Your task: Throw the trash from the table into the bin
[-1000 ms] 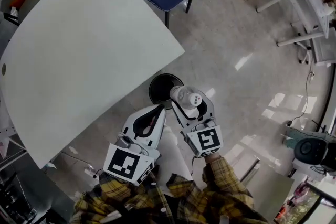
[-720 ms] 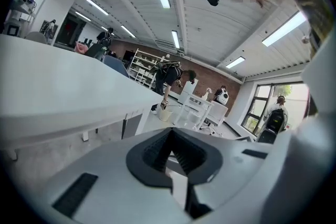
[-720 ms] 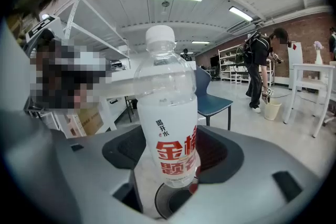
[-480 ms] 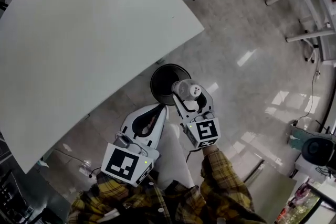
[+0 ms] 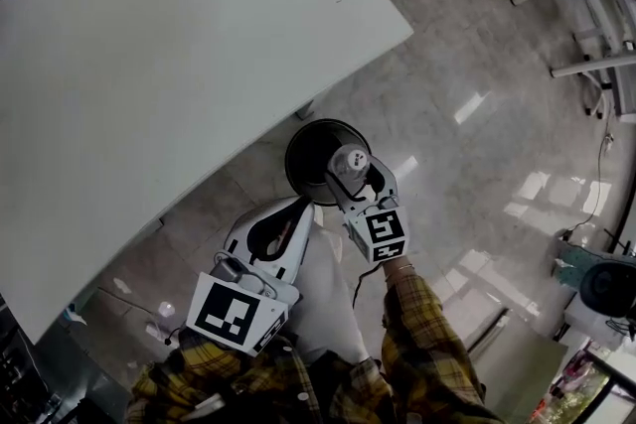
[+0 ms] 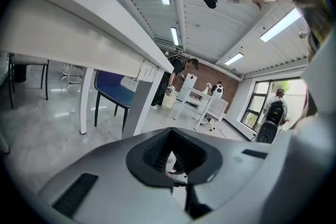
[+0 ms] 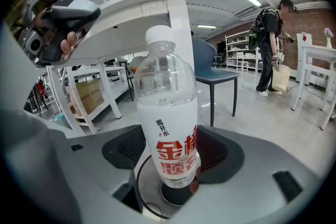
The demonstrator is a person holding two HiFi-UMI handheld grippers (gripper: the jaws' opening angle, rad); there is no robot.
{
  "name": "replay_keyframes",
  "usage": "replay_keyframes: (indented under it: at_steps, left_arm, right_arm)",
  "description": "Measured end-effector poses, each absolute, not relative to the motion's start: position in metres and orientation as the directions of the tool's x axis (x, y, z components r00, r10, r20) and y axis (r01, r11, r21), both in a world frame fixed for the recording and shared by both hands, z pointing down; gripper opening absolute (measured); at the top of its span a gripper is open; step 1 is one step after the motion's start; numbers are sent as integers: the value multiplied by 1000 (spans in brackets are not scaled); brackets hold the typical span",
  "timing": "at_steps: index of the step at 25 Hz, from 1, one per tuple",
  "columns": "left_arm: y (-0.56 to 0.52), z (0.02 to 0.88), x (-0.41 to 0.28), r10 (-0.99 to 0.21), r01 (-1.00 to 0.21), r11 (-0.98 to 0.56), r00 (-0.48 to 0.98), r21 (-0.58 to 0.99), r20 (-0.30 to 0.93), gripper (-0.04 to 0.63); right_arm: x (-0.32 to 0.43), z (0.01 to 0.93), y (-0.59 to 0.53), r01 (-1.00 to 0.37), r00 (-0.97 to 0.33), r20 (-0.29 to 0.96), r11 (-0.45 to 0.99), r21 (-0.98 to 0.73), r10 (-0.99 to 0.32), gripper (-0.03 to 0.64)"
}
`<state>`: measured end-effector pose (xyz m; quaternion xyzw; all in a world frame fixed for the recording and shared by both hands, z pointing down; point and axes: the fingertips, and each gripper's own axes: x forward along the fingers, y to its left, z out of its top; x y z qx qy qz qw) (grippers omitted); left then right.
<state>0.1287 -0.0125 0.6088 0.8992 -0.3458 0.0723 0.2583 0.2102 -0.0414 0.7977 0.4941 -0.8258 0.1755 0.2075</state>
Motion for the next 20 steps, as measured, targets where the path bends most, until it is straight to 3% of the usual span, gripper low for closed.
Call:
replay_keyframes:
  at_steps: [8, 20]
  left_arm:
    - [-18, 640, 127, -580, -660, -626, 750, 415, 318, 6]
    - [-14, 668, 114, -569, -675, -624, 738, 393, 363, 6]
  right_arm:
    - [199, 886, -40, -880, -428, 605, 463, -108, -672, 291]
    - [188, 1003, -24, -863, -402, 789, 481, -157, -465, 293]
